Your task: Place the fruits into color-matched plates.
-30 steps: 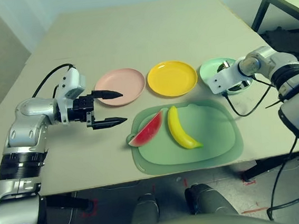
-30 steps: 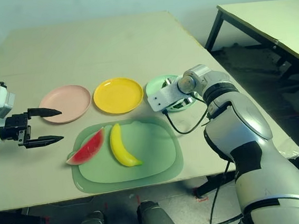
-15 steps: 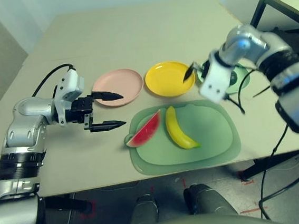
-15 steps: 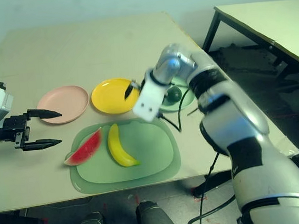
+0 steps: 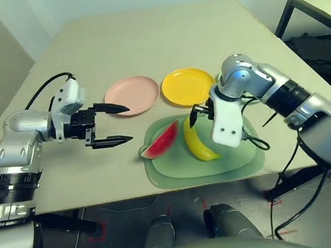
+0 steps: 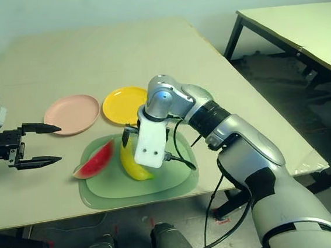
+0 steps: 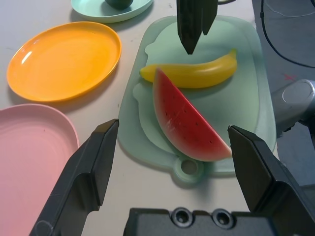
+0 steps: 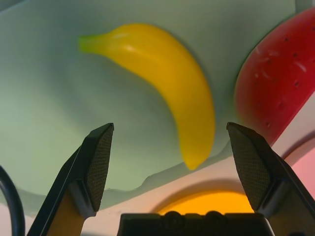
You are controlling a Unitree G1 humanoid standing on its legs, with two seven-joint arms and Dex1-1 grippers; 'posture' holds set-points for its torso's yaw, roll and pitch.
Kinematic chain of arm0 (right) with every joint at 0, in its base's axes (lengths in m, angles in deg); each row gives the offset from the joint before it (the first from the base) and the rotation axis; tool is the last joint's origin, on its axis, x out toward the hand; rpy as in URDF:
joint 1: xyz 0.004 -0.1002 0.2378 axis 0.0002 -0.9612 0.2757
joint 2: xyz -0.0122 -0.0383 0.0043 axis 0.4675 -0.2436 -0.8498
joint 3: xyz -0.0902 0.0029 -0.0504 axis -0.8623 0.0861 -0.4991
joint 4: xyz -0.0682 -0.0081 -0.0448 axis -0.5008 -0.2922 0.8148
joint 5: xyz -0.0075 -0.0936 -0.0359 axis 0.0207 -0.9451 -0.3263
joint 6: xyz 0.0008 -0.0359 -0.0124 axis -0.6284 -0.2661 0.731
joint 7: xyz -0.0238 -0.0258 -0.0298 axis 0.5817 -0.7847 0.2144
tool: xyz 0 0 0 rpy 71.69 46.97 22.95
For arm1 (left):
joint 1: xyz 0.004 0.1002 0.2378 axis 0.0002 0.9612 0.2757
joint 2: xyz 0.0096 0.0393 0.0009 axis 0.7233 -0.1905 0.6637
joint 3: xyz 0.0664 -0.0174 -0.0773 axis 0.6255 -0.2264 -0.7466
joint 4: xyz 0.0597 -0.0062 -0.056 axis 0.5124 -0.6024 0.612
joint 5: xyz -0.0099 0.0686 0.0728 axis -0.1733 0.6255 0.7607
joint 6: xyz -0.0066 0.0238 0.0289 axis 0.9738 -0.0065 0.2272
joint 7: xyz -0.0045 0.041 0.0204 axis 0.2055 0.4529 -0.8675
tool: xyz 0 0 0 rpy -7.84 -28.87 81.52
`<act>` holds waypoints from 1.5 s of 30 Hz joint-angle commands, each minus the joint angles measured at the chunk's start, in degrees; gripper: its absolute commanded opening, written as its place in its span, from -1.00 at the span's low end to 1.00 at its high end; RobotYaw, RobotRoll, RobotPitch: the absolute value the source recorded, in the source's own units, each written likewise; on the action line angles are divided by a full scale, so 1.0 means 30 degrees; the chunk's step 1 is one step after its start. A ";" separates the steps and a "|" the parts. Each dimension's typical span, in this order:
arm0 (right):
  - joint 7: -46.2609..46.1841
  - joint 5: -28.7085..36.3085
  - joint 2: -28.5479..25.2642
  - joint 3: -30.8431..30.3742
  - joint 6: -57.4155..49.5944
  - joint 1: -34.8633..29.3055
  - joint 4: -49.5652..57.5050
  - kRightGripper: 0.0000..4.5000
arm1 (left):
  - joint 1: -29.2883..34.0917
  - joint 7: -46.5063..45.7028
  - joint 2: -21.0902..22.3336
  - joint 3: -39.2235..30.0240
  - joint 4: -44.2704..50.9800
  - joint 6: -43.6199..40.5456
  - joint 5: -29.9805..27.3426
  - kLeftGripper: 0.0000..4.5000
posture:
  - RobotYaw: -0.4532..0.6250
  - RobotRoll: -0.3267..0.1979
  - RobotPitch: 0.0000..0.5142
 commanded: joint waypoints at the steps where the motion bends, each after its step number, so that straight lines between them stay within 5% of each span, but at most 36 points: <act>1: -0.0439 -0.0971 0.0713 -0.0444 -0.0030 0.0165 -0.0746 0.99 | 0.0175 -0.0170 0.0200 -0.0220 0.0538 -0.0189 -0.0221 1.00 | -0.14 0.25 -0.71; 9: -0.1698 -0.3008 0.1778 -0.1139 0.0353 -0.0540 -0.2907 0.99 | 0.0164 -0.0526 0.0253 -0.0173 0.0999 -0.0514 -0.0404 1.00 | -0.14 0.25 -0.70; 17: -0.0925 -0.3496 0.0174 -0.1435 0.0679 -0.1288 -0.3592 0.99 | -0.0022 -0.0819 0.0260 -0.0335 0.1181 -0.0584 -0.0548 1.00 | -0.14 0.25 -0.70; 20: -0.0522 -0.3266 -0.0475 -0.1304 0.0420 -0.1677 -0.3074 0.80 | -0.0087 -0.0853 0.0174 -0.0221 0.1142 -0.0547 -0.0522 1.00 | -0.16 0.25 -0.70; 27: 0.0079 -0.2676 -0.0864 -0.0802 -0.0179 -0.1553 -0.2821 -0.27 | -0.0675 -0.0796 -0.0138 0.0103 0.0451 -0.0209 -0.0282 1.00 | -0.19 0.25 -0.73; 29: 0.0046 -0.2537 -0.0726 -0.0639 -0.0429 -0.1491 -0.2882 -0.28 | -0.0764 -0.0775 -0.0218 0.0145 0.0384 -0.0176 -0.0240 1.00 | -0.19 0.25 -0.73; 40: 0.0205 0.0936 -0.0237 0.0325 -0.5622 0.4324 -0.8966 -0.28 | -0.0862 -0.0849 -0.0494 0.0055 0.0003 0.0698 0.0024 1.00 | -0.20 0.25 -0.80; 45: -0.1378 0.1605 0.1683 0.3705 -0.9143 0.6369 -1.3194 -0.28 | -0.0692 -0.0868 -0.0392 -0.0058 -0.0097 0.0934 0.0048 1.00 | -0.19 0.25 -0.82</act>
